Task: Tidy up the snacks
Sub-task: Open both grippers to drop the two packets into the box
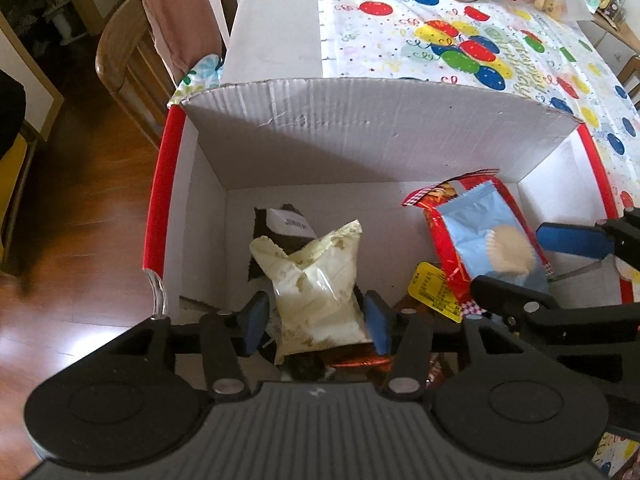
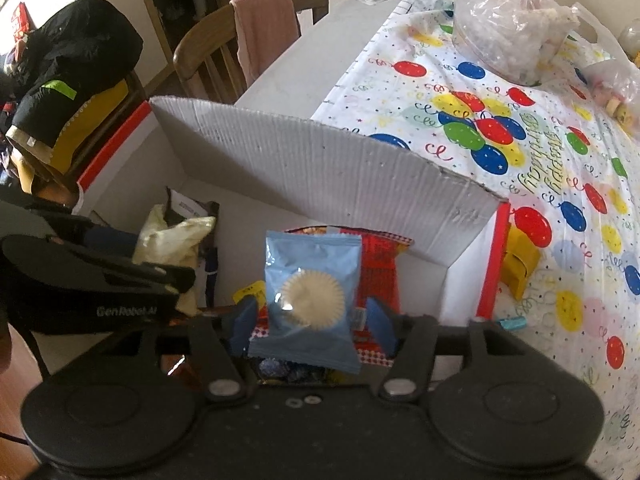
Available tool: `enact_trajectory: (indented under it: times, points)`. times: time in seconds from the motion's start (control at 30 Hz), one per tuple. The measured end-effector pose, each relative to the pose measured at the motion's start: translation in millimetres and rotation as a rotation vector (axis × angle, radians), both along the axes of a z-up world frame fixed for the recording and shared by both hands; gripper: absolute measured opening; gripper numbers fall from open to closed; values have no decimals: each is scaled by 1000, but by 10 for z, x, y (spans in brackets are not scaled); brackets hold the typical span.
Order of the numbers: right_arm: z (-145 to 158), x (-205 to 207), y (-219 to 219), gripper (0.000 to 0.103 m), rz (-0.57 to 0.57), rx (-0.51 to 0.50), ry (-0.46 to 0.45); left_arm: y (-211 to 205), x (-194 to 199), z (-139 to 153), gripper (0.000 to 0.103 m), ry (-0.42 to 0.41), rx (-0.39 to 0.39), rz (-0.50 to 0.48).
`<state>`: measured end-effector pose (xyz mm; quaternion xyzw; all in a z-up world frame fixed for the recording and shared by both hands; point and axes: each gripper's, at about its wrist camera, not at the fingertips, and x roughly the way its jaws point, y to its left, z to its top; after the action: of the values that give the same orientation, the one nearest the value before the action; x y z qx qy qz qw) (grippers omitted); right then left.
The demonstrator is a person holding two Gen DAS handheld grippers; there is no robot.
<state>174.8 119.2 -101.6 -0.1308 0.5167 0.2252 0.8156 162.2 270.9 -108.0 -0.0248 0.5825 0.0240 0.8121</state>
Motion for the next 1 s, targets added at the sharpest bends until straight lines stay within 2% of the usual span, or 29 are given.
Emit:
enact_trajectory:
  times: [0.13,0.2,0.47,0.53,0.73,0.87,1.0]
  points:
    - [80,-48,-51,64,7,22,-8,-30,-66,78,57,-29,-9,4]
    - [131,-73,-88,68,9,34,-12,-38,-104,120,62,-46,-16,6]
    - [373,-182,-295,79,9,97,-36,-114,-256,344,65,-131,-37,5]
    - [441,-213,-352,81,10,114,-44,-163,-299,412,68,-156,-40,-1]
    - [638,-294,-559,85,8,154,-68,-358,-390,598,69,-216,-61,-23]
    - [753,-319,-742,96,-7,170,-87,-511,-442,719,72,-261,-69,-30]
    - [842,-327,-980,98,-28,186,-100,-700,-480,816,75,-291,-81,-44]
